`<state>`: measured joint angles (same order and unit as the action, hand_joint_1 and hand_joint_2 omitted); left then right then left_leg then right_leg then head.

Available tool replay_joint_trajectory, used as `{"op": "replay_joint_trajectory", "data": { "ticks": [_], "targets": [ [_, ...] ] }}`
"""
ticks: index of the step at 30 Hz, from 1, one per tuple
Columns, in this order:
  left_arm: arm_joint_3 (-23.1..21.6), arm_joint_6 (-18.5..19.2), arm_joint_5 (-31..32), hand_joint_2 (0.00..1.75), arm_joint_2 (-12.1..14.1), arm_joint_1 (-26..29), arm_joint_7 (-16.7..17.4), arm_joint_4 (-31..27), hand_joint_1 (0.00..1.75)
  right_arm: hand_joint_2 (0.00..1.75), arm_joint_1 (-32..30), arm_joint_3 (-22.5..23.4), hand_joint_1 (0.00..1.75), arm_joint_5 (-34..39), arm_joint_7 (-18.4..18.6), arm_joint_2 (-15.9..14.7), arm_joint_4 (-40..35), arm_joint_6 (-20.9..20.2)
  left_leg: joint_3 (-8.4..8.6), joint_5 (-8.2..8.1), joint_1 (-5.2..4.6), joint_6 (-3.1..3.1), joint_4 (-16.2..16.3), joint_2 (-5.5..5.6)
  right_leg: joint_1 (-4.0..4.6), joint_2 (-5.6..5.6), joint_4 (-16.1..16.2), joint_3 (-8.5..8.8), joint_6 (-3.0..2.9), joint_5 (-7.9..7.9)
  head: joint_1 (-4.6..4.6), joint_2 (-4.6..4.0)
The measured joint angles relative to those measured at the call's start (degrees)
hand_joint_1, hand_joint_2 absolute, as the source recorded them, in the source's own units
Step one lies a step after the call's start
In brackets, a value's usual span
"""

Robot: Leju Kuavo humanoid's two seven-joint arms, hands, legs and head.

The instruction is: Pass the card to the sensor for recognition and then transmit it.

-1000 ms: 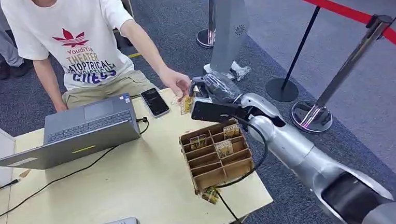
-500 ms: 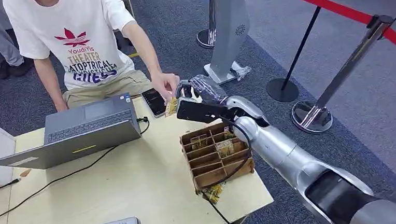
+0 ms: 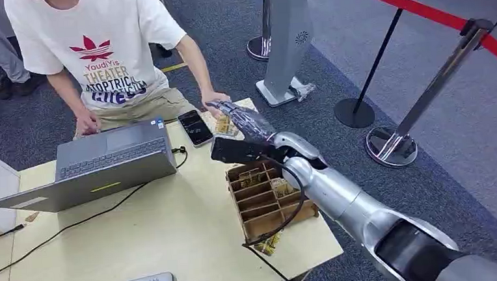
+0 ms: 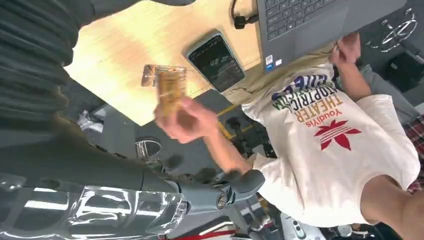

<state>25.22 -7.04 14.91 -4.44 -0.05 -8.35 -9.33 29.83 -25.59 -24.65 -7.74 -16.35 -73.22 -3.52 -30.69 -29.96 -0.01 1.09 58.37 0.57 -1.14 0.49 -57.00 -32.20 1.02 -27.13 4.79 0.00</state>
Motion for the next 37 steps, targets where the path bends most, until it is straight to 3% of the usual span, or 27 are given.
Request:
{"op": "replay_joint_trajectory", "data": {
  "ticks": [5, 10, 16, 17, 24, 37],
  "targets": [
    [0.17, -0.28, -0.33, 0.00, 0.00, 0.05, 0.00, 0.00, 0.00, 1.75, -0.88, 0.20, 0.00, 0.45, -0.87, 0.68, 0.04, 1.96, 0.00, 0.00, 0.00, 0.00, 0.00, 0.00, 0.00, 0.00, 0.01, 0.00, 0.00, 0.00, 0.00, 0.00],
    [0.48, -0.74, -0.33, 0.00, 0.00, 0.25, -0.17, 0.00, 0.00, 1.75, -4.31, 1.36, 0.00, 4.44, -5.77, 2.21, -2.04, 5.01, 0.00, -0.01, 0.00, 0.00, 0.00, 0.03, 0.01, -0.02, 0.02, -0.01, 0.00, -0.02, -0.02, 0.00],
    [0.52, -0.74, 0.72, 0.00, -0.20, 0.65, -0.33, 0.00, 0.00, 1.75, -13.74, 3.85, 0.00, 15.75, -13.49, 5.80, -9.73, 6.95, -0.01, -0.03, 0.03, -0.02, -0.01, 0.08, 0.03, -0.09, 0.02, -0.01, -0.01, -0.07, 0.00, 0.00],
    [0.52, -0.74, 0.92, 0.00, -0.26, 0.71, -0.33, 0.00, 0.00, 0.00, -15.60, 4.20, 0.00, 17.78, -14.25, 6.67, -11.24, 6.91, -0.03, -0.03, 0.03, -0.02, -0.01, 0.08, 0.03, -0.09, 0.02, -0.01, 0.00, -0.08, 0.02, 0.00],
    [0.59, -0.79, 1.57, 0.00, -0.61, 0.76, -0.13, 0.00, 0.00, 0.00, -23.36, 4.50, 0.00, 22.67, -16.83, 11.76, -17.23, 6.93, -0.01, -0.05, 0.03, -0.05, -0.02, 0.06, 0.03, -0.07, 0.02, -0.03, -0.01, -0.08, 0.02, 0.00],
    [0.28, -0.06, 4.92, 0.00, -0.72, 0.54, 0.90, -0.15, 0.00, 0.00, -30.42, 4.72, 0.00, 29.09, -20.57, 16.72, -21.68, 9.29, 0.00, -0.06, 0.02, -0.05, -0.02, 0.06, 0.02, -0.06, 0.03, -0.03, -0.01, -0.09, 0.00, 0.00]
  ]
}}
